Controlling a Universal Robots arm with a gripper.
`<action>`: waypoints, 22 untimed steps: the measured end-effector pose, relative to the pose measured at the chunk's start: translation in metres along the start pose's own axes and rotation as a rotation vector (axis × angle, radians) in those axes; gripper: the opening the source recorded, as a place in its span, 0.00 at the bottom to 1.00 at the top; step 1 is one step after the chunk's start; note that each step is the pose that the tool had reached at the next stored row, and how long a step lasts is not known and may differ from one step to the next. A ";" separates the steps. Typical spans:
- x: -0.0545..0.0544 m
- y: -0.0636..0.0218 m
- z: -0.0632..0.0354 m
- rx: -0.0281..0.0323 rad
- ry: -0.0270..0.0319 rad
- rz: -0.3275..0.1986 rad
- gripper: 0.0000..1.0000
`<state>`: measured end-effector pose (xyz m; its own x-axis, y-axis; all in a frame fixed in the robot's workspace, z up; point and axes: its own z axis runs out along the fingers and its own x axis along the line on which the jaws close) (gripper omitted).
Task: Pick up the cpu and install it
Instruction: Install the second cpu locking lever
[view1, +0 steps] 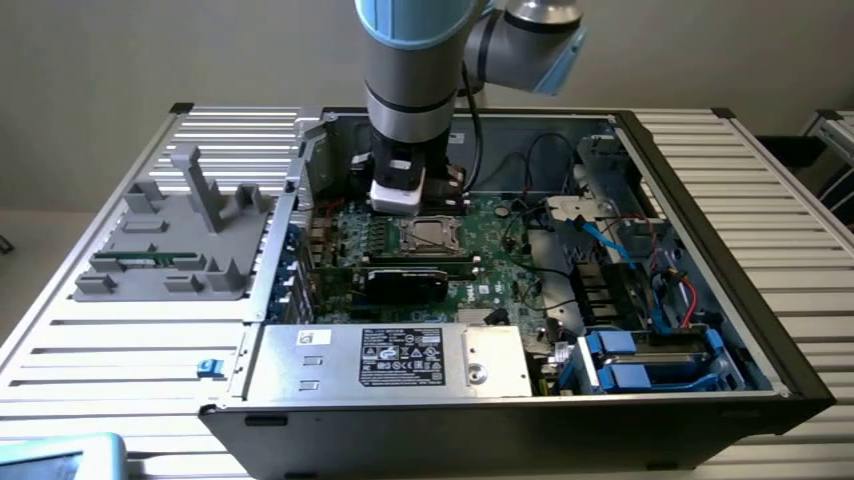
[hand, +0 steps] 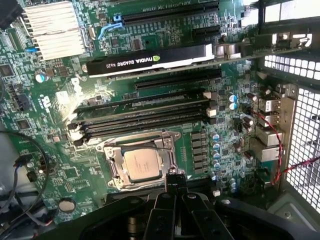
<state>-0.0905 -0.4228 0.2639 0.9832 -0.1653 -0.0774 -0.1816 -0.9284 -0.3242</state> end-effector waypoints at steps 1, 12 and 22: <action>0.000 0.0011 0.0013 0.0000 0.0001 0.001 0.11; 0.003 0.0134 0.0060 0.0002 0.0001 0.003 0.11; 0.000 0.0198 0.0206 0.0001 0.0013 0.006 0.11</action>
<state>-0.0948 -0.4343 0.2380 0.9821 -0.1716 -0.0782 -0.1878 -0.9273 -0.3237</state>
